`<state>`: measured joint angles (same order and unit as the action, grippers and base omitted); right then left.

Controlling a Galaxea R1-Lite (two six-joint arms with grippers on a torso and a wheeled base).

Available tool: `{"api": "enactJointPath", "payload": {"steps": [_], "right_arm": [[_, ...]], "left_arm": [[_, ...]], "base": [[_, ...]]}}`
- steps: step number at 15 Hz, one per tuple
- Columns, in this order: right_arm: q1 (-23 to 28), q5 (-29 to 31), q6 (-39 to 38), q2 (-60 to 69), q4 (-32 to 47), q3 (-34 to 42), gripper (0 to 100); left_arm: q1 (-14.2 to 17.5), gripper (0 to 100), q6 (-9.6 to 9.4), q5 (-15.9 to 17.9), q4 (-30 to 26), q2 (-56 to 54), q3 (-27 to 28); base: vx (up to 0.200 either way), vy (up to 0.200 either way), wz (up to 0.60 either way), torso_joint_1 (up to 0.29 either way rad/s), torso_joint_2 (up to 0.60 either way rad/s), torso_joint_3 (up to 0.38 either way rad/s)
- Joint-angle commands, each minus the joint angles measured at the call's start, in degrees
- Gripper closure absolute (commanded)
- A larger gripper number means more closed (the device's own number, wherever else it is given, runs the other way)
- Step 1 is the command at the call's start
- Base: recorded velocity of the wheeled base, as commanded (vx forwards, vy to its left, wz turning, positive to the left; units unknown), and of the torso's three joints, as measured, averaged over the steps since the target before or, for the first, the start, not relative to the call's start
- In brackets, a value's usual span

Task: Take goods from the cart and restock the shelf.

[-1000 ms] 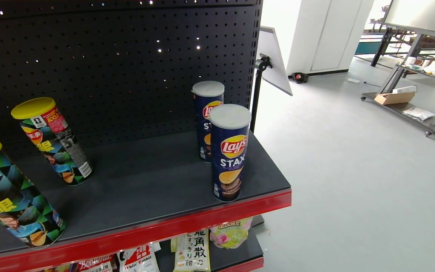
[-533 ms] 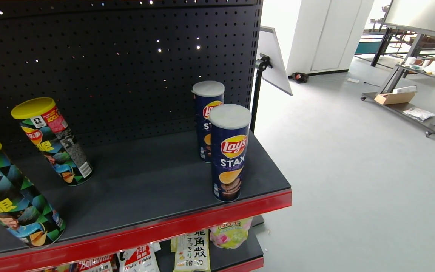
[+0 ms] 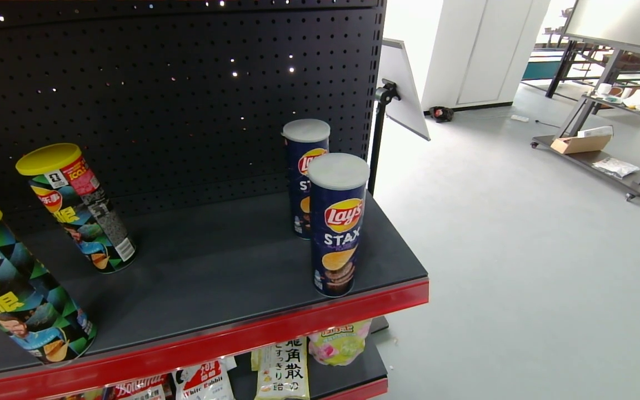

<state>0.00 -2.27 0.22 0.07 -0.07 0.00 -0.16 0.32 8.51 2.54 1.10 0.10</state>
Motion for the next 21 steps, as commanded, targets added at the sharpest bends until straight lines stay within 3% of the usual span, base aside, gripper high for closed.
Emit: {"api": "enactJointPath", "payload": {"steps": [1,2,3,6,8,21], "right_arm": [[0.00,-0.02,0.04,-0.07,-0.01,0.00,0],[-0.09,-0.02,0.04,-0.07,-0.01,0.00,0],[-0.09,-0.02,0.04,-0.07,-0.01,0.00,0],[0.00,-0.02,0.04,-0.07,-0.01,0.00,0],[-0.09,-0.02,0.04,-0.07,-0.01,0.00,0],[-0.09,-0.11,0.31,-0.07,-0.01,0.00,0]], "left_arm": [[0.25,0,-4.98,-7.72,-1.48,-0.92,-0.10],[0.33,0,1.09,-12.46,-2.27,-0.75,-0.10],[0.25,0,2.58,-12.73,-2.27,-0.75,-0.10],[0.25,0,1.88,-12.46,-2.27,-0.75,-0.10],[0.25,0,2.67,-12.55,-2.27,-0.75,-0.01],[0.25,0,2.58,-12.46,-2.27,-0.75,-0.01]], "base": [[0.000,0.000,0.00,0.000,0.00,0.000],[0.000,0.000,0.00,0.000,0.00,0.000],[0.000,0.000,0.00,0.000,0.00,0.000],[0.000,0.000,0.00,0.000,0.00,0.000],[0.000,0.000,0.00,0.000,0.00,0.000],[0.000,0.000,0.05,0.000,0.00,0.000]]}}
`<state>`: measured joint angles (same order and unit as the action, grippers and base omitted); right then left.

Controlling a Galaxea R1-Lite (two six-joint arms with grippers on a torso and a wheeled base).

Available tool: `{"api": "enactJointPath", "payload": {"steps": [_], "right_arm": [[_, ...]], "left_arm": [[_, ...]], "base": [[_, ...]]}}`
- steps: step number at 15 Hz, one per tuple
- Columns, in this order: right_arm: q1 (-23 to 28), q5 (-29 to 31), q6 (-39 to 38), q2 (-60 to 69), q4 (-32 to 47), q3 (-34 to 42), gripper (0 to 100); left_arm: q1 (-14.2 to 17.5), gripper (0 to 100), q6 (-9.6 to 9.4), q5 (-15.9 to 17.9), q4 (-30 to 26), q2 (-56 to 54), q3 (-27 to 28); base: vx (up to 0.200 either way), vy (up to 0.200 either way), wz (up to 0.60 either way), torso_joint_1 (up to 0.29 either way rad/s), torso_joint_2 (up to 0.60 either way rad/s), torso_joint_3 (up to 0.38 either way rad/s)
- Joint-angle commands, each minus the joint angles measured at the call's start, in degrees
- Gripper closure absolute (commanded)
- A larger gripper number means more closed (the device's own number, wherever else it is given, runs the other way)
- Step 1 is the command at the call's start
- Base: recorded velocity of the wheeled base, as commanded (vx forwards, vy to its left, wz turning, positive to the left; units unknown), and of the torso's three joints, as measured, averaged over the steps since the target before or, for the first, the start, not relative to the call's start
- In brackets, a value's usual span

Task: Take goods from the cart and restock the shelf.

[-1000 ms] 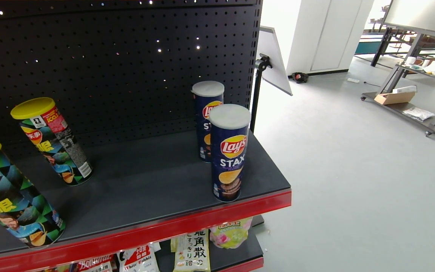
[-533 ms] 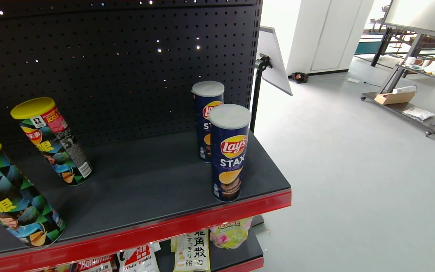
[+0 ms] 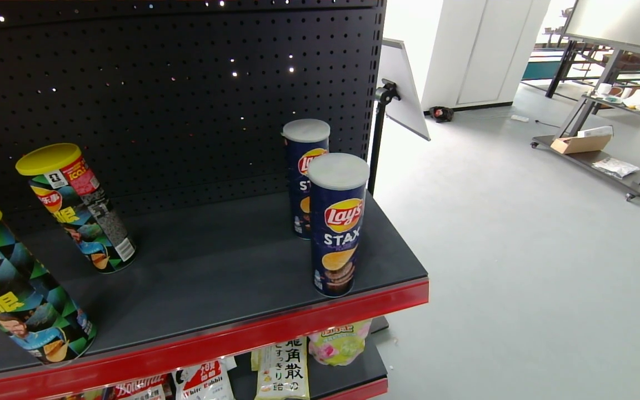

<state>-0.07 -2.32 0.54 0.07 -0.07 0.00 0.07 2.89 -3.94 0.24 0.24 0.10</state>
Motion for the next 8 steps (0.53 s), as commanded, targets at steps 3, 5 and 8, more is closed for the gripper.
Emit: {"api": "enactJointPath", "payload": {"steps": [3,5,8], "right_arm": [[-0.01,0.03,-0.01,-0.07,-0.01,0.00,0],[-0.01,-0.06,-0.01,-0.07,-0.01,0.00,0],[-0.01,-0.06,-0.01,-0.07,-0.01,0.00,0]], "left_arm": [[0.01,0,0.01,-0.02,0.02,0.11,-0.01],[0.01,0,0.01,-0.02,0.02,0.02,-0.01],[0.01,0,0.01,-0.02,0.02,0.11,-0.01]], "base": [[0.000,0.000,0.60,0.001,0.00,-0.002],[0.000,0.000,0.60,0.007,0.00,0.009],[0.000,0.000,0.00,0.000,0.00,0.000]]}}
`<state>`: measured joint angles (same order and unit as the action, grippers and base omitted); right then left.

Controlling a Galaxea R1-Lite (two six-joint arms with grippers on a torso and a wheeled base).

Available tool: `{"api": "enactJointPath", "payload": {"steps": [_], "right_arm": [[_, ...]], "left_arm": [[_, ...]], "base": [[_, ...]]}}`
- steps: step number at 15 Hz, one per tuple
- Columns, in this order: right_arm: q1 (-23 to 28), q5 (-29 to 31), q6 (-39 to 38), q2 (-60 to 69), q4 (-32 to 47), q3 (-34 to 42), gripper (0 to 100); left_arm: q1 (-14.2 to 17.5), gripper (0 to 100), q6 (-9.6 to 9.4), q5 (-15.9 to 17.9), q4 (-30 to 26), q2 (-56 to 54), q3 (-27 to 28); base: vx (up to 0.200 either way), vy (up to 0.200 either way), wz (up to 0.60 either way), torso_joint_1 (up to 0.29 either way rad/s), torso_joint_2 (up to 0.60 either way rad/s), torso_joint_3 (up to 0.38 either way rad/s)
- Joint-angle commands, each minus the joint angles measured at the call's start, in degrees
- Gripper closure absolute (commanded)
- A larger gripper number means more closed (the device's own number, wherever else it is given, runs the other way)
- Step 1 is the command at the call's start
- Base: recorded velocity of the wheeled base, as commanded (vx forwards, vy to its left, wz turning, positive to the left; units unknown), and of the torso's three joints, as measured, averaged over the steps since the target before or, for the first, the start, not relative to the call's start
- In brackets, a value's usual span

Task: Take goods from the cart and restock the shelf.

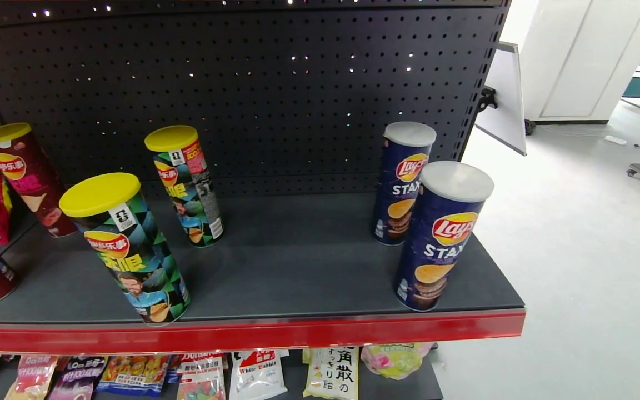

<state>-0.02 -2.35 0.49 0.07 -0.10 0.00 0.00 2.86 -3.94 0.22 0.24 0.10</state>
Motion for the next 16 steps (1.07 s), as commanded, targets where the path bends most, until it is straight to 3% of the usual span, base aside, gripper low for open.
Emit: {"api": "enactJointPath", "payload": {"steps": [1,4,5,6,7,8,9,11,16], "right_arm": [[-0.06,0.07,0.22,-0.07,0.01,0.00,0],[-0.06,0.07,0.48,-0.07,0.45,-0.18,0],[-0.24,-0.64,0.39,-0.95,0.71,-3.52,0],[-0.59,-2.31,-1.45,-6.75,0.89,-10.20,0],[-4.11,-6.70,-11.21,-19.76,1.06,-24.43,0],[-7.45,-6.96,-10.42,-24.42,1.33,-28.56,0],[-10.26,-4.94,-6.46,-28.90,2.47,-28.92,0],[-11.23,2.09,-5.06,-39.71,6.43,-29.18,0],[-12.90,2.53,-4.88,-61.60,5.99,-36.04,0]], "left_arm": [[0.09,0,0.04,-0.02,0.04,0.02,-0.01],[0.09,0,0.04,-0.02,0.04,0.11,-0.01],[0.09,0,0.04,-0.02,0.04,0.11,-0.01],[0.09,0,0.04,-0.02,0.04,0.11,-0.01],[0.09,0,0.04,-0.02,0.04,0.11,-0.01],[0.09,0,0.04,-0.02,0.04,0.11,-0.10],[0.09,0,0.04,-0.02,0.04,0.11,-0.01],[0.09,0,0.04,-0.02,0.04,0.11,-0.01],[0.09,0,0.04,-0.02,0.04,0.02,-0.01]], "base": [[0.000,0.000,0.00,0.000,0.00,0.000],[0.000,0.000,0.00,0.000,0.00,0.000],[0.000,0.000,0.00,0.000,0.00,0.000],[0.000,0.000,0.00,0.000,0.00,0.000],[0.000,0.000,0.00,0.000,0.00,0.000],[0.000,0.000,0.00,0.000,0.00,0.000],[0.000,0.000,0.00,0.000,0.00,0.000],[0.000,0.000,0.00,0.000,0.00,0.000],[0.000,0.000,0.00,0.000,0.00,0.000]]}}
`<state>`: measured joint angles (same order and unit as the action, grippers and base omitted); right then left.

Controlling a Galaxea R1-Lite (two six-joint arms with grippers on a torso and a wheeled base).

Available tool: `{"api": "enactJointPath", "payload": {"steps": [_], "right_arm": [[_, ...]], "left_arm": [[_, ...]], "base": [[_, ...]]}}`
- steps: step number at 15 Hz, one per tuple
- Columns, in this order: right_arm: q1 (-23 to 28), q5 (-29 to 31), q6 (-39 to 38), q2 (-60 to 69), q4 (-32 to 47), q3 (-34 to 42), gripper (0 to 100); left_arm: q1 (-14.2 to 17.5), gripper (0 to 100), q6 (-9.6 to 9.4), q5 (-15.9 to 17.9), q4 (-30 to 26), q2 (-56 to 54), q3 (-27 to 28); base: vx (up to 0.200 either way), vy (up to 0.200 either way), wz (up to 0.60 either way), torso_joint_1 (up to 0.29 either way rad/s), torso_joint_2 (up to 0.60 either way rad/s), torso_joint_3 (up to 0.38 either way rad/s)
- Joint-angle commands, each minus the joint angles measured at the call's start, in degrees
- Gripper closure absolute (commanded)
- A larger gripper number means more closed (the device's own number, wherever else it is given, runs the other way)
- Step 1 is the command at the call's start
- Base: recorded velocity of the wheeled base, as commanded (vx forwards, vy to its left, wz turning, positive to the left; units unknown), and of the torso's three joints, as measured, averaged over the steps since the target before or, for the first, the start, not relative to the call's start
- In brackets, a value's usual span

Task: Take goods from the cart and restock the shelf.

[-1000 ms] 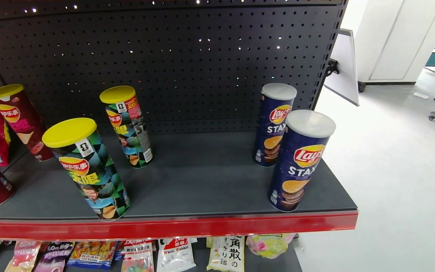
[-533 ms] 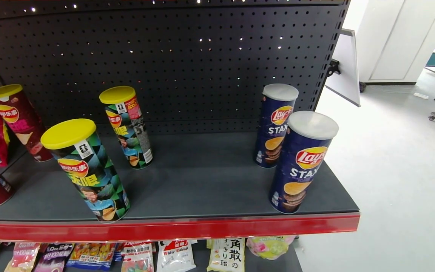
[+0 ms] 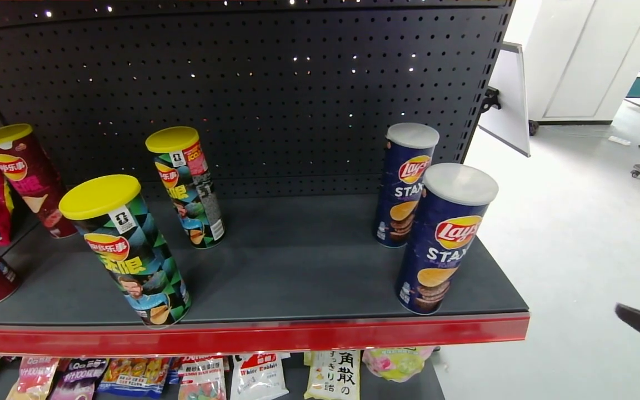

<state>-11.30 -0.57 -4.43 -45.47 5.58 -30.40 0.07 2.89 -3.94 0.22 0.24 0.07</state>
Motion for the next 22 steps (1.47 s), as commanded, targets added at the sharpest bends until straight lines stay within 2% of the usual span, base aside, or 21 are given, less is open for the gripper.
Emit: {"api": "enactJointPath", "payload": {"steps": [1,5,11,22], "right_arm": [[-1.62,0.84,-0.06,-19.57,-0.05,-7.21,0],[-1.18,1.19,-0.23,-27.48,-5.14,-8.36,0],[-1.62,1.10,0.21,-34.16,-6.46,-9.50,0],[-6.10,1.45,2.49,-39.17,-8.22,-11.26,0]], "left_arm": [[0.01,0,0.01,-0.02,0.04,0.11,0.01],[0.01,0,0.01,-0.02,0.04,0.11,0.01],[0.01,0,0.01,-0.02,0.04,0.11,0.01],[0.01,0,0.01,-0.02,0.04,0.11,0.01]], "base": [[0.000,0.000,0.00,0.000,0.00,0.000],[0.000,0.000,0.00,0.000,0.00,0.000],[0.000,0.000,0.00,0.000,0.00,0.000],[0.000,0.000,0.00,0.000,0.00,0.000]]}}
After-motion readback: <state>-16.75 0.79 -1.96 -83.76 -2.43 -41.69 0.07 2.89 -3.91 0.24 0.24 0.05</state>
